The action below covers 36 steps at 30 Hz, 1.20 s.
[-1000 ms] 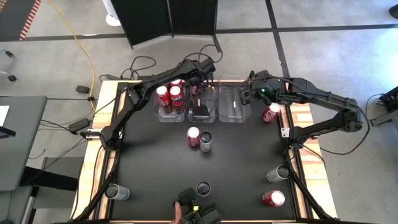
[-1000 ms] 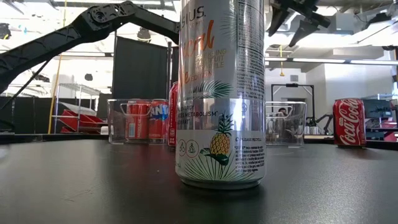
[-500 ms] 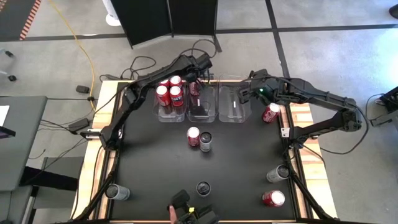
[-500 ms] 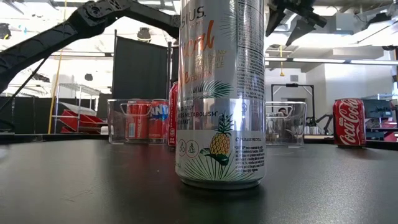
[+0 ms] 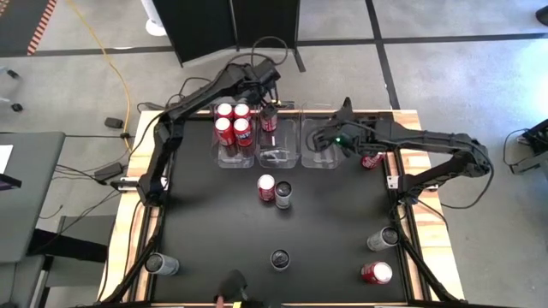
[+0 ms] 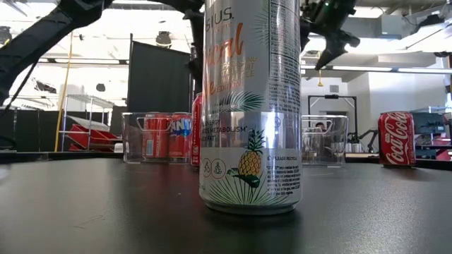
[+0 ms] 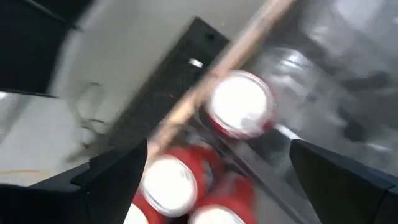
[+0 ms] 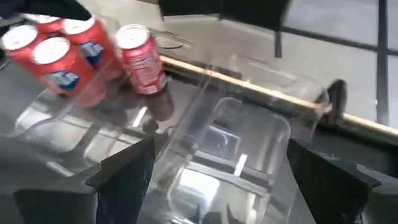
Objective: Sort soda cans
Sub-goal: Put the middle left red and white soda can into the middle transparent bin
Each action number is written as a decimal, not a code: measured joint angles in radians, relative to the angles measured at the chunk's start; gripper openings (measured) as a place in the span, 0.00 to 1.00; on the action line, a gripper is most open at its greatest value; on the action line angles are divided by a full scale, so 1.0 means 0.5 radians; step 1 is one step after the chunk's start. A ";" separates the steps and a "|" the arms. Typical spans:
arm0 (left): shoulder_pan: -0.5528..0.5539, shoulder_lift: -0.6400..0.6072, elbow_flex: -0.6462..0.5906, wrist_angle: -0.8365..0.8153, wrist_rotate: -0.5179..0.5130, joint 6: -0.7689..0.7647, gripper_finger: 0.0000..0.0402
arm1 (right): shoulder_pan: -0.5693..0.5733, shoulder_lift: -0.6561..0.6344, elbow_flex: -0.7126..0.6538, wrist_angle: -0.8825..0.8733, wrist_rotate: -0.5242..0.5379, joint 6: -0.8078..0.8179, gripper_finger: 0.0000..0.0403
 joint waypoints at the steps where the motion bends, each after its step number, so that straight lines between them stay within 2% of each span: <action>1: -0.004 -0.044 -0.001 -0.042 0.101 -0.042 0.97 | 0.003 0.000 -0.001 0.023 0.001 -0.048 0.94; 3: -0.046 -0.174 -0.012 -0.078 0.210 -0.096 0.97 | -0.003 0.000 -0.001 0.022 0.011 -0.109 0.94; 7: -0.179 -0.456 -0.073 0.017 0.120 -0.105 0.94 | -0.021 -0.001 -0.002 -0.032 0.023 -0.116 0.94; 12: -0.298 -0.642 -0.220 0.034 0.089 -0.079 0.93 | -0.130 0.005 -0.004 -0.149 0.021 -0.059 0.94; 15: -0.391 -0.760 -0.365 0.004 0.122 -0.092 0.93 | -0.215 0.004 -0.017 -0.085 0.006 -0.200 0.94; 18: -0.506 -0.898 -0.632 0.092 0.216 -0.207 0.93 | -0.266 0.004 -0.023 0.093 -0.150 -0.507 0.94; 22: -0.699 -1.206 -1.250 0.435 0.300 -0.242 0.93 | -0.305 0.007 -0.023 0.282 -0.369 -0.824 0.94; 23: -0.733 -1.277 -1.403 0.575 0.389 -0.246 0.93 | -0.305 0.007 -0.023 0.306 -0.379 -0.830 0.94; 25: -0.780 -1.405 -1.702 0.926 0.702 -0.114 0.93 | -0.305 0.007 -0.023 0.313 -0.381 -0.832 0.94; 27: -0.835 -1.466 -1.934 1.210 0.821 0.050 0.93 | -0.315 0.007 -0.023 0.314 -0.382 -0.844 0.94; 30: -0.865 -1.482 -2.148 1.469 0.806 0.235 0.93 | -0.343 0.007 -0.023 0.341 -0.420 -0.933 0.94; 36: -0.865 -1.306 -2.248 1.462 0.809 0.383 0.93 | -0.400 0.007 -0.023 0.374 -0.515 -1.047 0.94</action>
